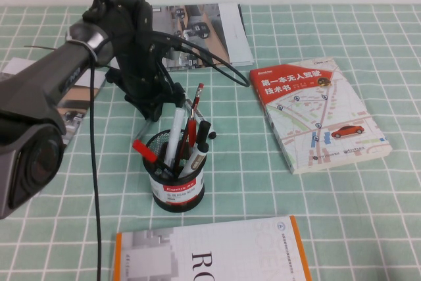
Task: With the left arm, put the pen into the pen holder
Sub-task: Pick up the pen on the table, then place the pen onto the pen holder
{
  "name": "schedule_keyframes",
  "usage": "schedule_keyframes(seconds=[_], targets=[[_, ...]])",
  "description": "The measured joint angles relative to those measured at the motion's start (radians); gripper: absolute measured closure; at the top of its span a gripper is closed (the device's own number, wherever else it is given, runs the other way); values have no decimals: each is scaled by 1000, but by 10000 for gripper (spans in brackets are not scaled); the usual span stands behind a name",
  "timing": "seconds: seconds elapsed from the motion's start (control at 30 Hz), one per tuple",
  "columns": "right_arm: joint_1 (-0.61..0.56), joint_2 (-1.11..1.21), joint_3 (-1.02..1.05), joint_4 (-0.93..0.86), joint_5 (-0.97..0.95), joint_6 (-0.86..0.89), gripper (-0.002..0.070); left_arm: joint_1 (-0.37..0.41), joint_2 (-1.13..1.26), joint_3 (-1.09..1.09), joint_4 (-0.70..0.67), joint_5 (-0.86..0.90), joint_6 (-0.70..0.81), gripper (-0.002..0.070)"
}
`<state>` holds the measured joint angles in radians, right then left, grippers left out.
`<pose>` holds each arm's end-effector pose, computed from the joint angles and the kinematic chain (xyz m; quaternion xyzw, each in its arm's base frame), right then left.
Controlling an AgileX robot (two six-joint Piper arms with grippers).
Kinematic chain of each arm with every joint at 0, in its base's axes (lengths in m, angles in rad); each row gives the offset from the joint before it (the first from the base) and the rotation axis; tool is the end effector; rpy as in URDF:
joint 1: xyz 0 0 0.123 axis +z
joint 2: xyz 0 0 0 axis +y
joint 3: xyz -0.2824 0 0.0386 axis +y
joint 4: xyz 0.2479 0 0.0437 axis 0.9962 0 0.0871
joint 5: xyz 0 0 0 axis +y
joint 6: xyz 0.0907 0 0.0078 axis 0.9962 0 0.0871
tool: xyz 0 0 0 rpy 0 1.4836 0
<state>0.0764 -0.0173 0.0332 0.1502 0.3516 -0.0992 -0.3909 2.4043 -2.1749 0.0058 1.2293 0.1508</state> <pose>0.0524 0.0087 0.1715 -0.0293 0.7972 0.0562 0.6004 0.4664 -0.1917 0.1812 0.2669 0.9586 -0.0091 0.0991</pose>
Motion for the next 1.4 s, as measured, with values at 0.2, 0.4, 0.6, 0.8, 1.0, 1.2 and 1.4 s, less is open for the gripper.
schedule_keyframes(seconds=[0.2,0.4,0.6,0.8,1.0,1.2,1.4], targets=[[0,0,0,0,0,0,696,0,0,-2,2,-2,2,625],[0,0,0,0,0,0,696,0,-5,-21,-11,3,35,626],[0,0,0,0,0,0,696,0,-155,-30,-13,3,38,626],[0,0,0,0,0,0,696,0,-350,-32,-17,11,40,626],[0,0,0,0,0,0,696,0,-522,-32,-48,23,40,626],[0,0,0,0,0,0,696,0,-641,-34,-63,32,47,626],[0,0,0,0,0,0,696,0,-690,-32,-79,38,51,626]])
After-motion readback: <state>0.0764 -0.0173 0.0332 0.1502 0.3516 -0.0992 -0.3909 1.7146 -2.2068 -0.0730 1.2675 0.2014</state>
